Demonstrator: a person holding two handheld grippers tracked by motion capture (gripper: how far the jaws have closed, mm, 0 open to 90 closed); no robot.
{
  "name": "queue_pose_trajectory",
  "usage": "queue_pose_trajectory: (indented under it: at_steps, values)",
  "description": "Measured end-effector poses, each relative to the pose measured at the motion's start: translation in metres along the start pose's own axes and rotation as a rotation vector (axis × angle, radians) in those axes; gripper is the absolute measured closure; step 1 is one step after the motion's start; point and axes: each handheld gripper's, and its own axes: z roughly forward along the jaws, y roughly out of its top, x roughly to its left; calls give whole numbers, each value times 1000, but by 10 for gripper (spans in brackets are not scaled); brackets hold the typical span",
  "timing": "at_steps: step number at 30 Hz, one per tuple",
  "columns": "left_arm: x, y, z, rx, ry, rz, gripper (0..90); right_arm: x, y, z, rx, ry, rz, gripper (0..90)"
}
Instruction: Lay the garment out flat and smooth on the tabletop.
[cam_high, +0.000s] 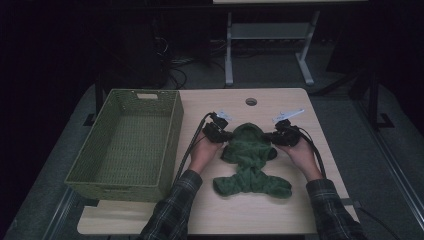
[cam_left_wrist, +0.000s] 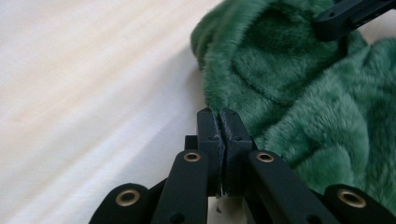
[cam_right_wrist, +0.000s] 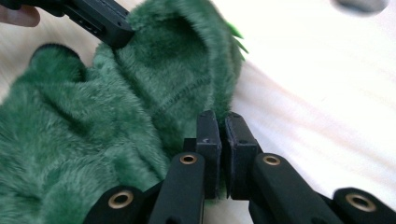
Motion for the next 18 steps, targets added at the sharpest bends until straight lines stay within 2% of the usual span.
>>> queue_pose_trajectory:
  at_steps: [2, 5, 8, 12, 14, 18]
  values:
    - [3, 2, -7, -24, 31, 6, 884, -2, 5, -6, -28, -4, 8, 859]
    - [11, 2, -13, -46, 68, 0, 885, -7, 7, -11, -74, -40, 10, 865]
    - [17, -1, -10, -56, 66, -16, 888, -21, 6, -4, -64, -32, 60, 869]
    - [19, -6, 2, -42, 84, -19, 889, -26, 4, 8, -42, -52, 65, 871]
    - [22, -9, 8, -24, 86, -19, 890, -30, 1, 16, -28, -48, 83, 871]
    - [24, -16, 16, -21, 99, -8, 890, -36, -5, 30, 0, -34, 103, 873]
